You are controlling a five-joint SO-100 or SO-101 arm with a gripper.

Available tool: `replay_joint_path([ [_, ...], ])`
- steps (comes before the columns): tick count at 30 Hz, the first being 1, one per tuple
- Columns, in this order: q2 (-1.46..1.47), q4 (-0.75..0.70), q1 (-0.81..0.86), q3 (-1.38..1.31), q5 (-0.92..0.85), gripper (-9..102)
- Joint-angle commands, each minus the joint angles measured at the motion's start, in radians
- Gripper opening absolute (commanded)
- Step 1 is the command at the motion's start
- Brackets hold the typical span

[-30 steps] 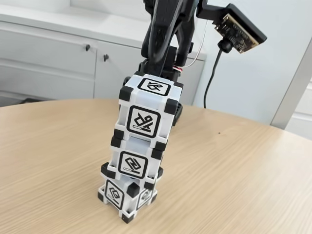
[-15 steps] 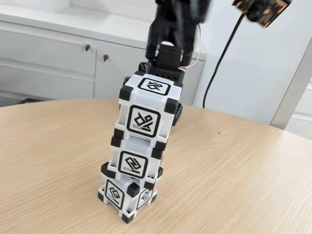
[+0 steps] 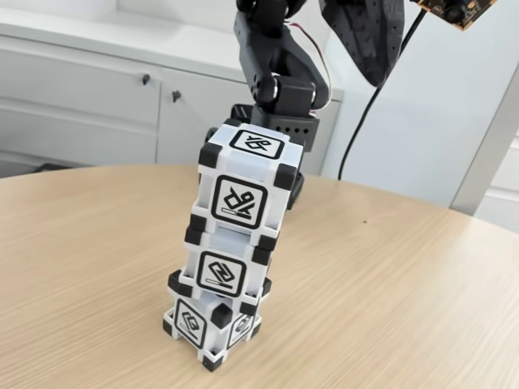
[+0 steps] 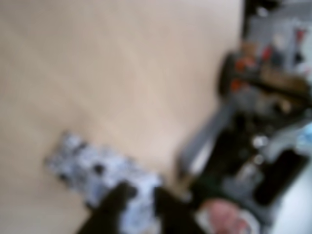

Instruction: Stack cubes from left to right.

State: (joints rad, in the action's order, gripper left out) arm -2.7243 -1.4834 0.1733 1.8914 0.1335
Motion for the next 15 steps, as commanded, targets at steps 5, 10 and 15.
replay_joint_path([
  [5,-0.006,0.117,0.020,0.161,-0.015,1],
  [10,-0.005,0.298,0.020,0.342,-0.038,0],
  [15,-0.006,0.367,0.020,0.460,-0.051,1],
])
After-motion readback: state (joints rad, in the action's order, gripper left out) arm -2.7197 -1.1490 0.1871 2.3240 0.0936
